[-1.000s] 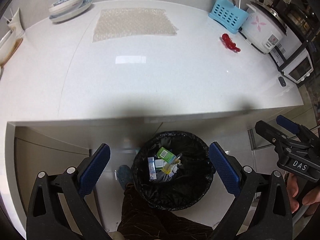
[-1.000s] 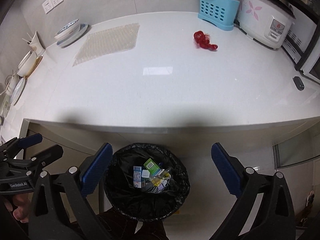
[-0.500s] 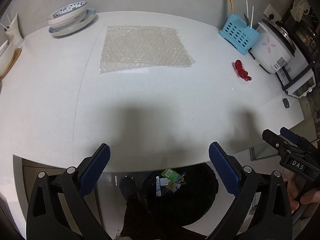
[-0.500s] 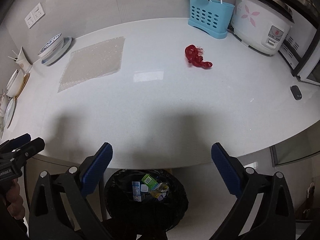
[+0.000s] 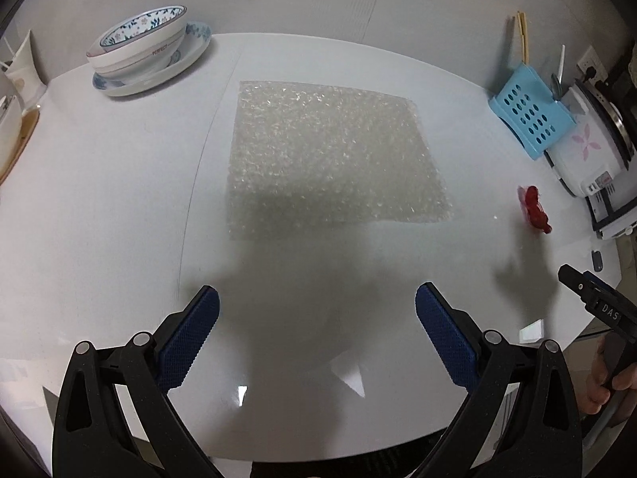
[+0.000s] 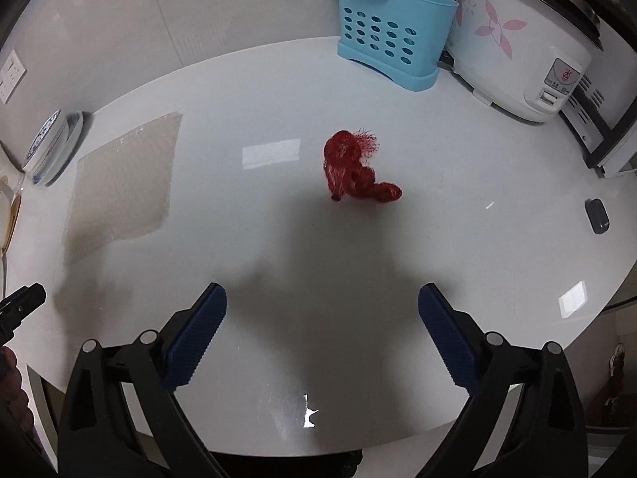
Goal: Collect trash
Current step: 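Raise both open tools up toward the bubble wrap and red net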
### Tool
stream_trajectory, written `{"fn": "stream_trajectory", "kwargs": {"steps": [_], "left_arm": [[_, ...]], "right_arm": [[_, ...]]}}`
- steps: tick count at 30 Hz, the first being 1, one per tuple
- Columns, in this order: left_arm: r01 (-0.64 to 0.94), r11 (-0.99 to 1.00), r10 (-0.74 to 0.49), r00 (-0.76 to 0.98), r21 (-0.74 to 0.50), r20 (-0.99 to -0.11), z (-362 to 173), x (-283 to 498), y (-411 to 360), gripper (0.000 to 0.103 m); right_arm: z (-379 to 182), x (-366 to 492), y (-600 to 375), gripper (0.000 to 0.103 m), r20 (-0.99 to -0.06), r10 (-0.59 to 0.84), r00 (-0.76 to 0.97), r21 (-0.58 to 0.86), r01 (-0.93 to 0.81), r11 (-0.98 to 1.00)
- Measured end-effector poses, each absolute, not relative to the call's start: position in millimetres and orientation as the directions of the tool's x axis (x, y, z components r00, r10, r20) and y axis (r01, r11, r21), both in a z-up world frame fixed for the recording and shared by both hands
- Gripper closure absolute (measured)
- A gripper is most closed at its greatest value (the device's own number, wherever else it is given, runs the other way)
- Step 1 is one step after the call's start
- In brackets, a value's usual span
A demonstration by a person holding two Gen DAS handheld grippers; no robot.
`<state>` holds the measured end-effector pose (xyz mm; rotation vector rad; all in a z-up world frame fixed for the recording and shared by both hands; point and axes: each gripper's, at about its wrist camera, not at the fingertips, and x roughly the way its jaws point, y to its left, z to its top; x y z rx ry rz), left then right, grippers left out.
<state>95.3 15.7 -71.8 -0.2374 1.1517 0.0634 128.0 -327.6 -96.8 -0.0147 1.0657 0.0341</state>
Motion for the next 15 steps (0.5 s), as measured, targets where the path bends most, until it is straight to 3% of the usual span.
{"fn": "stream_trajectory", "kwargs": {"steps": [5,10,15], "left_arm": [[-0.183,0.971,-0.072,0.384,-0.152,-0.920,-81,134,27,0.006],[-0.199,0.972,-0.046,0.347,-0.122,-0.937,-94,174,35,0.006],[-0.224,0.969,-0.031,0.298,-0.102,-0.954,-109,205,41,0.006]], "right_arm": [[-98,166,-336,0.016,-0.878,0.004,0.478,0.001,-0.005,1.000],[-106,205,-344,0.031,-0.892,0.010,0.451,0.021,0.020,1.000],[-117,236,-354,0.037,-0.910,0.012,0.415,0.037,0.054,0.998]]}}
